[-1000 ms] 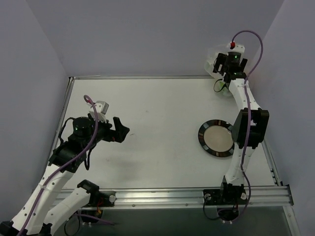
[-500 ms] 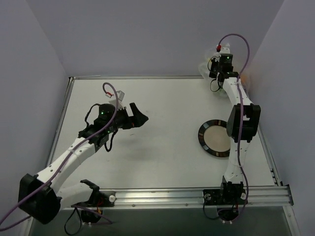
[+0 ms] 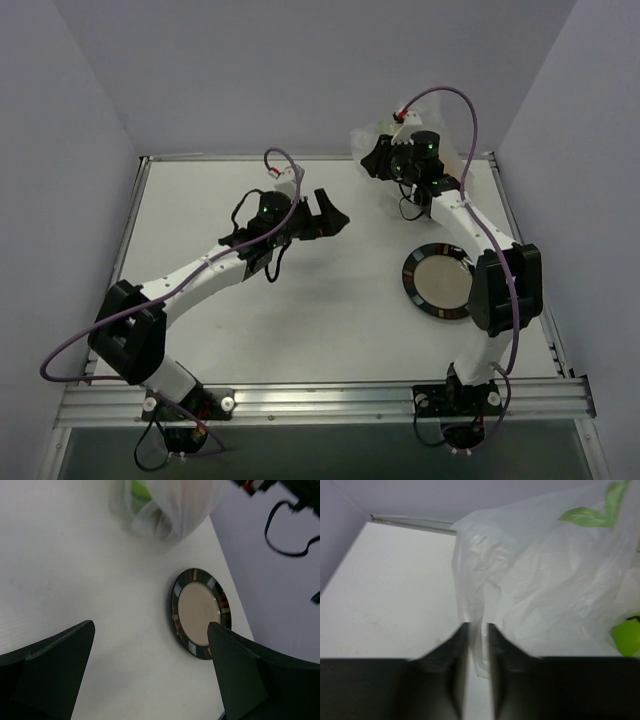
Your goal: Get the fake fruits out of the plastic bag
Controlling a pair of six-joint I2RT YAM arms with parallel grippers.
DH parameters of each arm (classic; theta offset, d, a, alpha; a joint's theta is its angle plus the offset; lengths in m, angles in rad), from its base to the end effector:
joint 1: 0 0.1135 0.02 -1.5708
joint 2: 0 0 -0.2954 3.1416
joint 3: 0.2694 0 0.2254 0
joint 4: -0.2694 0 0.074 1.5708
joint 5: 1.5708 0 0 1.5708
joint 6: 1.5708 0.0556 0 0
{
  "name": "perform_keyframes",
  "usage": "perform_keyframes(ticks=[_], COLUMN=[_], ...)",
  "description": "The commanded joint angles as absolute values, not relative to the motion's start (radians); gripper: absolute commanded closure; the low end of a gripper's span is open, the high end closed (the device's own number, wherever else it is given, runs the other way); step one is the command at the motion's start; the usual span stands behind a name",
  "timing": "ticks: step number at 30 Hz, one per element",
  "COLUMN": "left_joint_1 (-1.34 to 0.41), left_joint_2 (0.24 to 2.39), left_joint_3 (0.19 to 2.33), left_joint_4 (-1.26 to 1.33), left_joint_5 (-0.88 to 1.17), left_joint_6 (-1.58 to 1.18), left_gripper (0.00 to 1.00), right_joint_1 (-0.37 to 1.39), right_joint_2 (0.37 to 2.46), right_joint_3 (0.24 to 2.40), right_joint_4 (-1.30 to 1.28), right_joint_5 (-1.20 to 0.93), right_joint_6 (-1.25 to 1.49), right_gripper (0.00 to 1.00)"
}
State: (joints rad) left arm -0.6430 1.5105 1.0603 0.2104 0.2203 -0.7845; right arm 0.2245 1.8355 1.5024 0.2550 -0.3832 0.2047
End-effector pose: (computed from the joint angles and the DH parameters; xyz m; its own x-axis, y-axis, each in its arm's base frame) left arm 0.2716 -0.2187 0.3374 -0.6679 -0.3610 -0.6508 0.4001 0.5632 -0.7230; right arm 0.4316 0.1199 0.3745 -0.1903 0.1499 -0.9702 -0.5425 0.8076 0.2312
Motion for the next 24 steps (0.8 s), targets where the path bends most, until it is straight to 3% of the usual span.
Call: perform_keyframes(ticks=[1,4,7,12,15,16,19,21,24], left_joint_1=[-0.649,-0.650,-0.649,-0.649,-0.649,-0.650,-0.663,-0.686,-0.712], left_joint_2=[1.543,1.613,1.676,1.744,1.759,1.763,1.728,1.698,1.696], left_joint_3=[1.181,1.233,1.316,1.413,1.457,1.471,1.494,1.496,1.549], left_joint_4=[0.296,0.273,0.241,0.218,0.207,0.189,0.167,0.146,0.077], left_joint_5=[0.179,0.178,0.164,0.179,0.172,0.169,0.161,0.111,0.029], left_joint_6=[-0.747,-0.703,-0.655,-0.615,-0.595,-0.591,-0.552,-0.514,-0.459], left_gripper=[0.06,0.06,0.06,0.06,0.06,0.06,0.06,0.06,0.06], right_joint_1=[0.195,0.183,0.152,0.118,0.110,0.112,0.117,0.132,0.162], right_joint_2=[1.701,1.651,1.585,1.470,1.470,1.471,1.502,1.509,1.540], right_joint_3=[1.334,1.296,1.261,1.262,1.293,1.298,1.325,1.336,1.365], right_joint_4=[0.445,0.408,0.387,0.331,0.282,0.275,0.235,0.216,0.181], right_joint_5=[-0.401,-0.324,-0.322,-0.328,-0.318,-0.313,-0.282,-0.255,-0.138], right_joint_6=[0.328,0.330,0.362,0.353,0.345,0.344,0.334,0.319,0.270], right_gripper=[0.69,0.30,0.20,0.20,0.38,0.53,0.73,0.71,0.39])
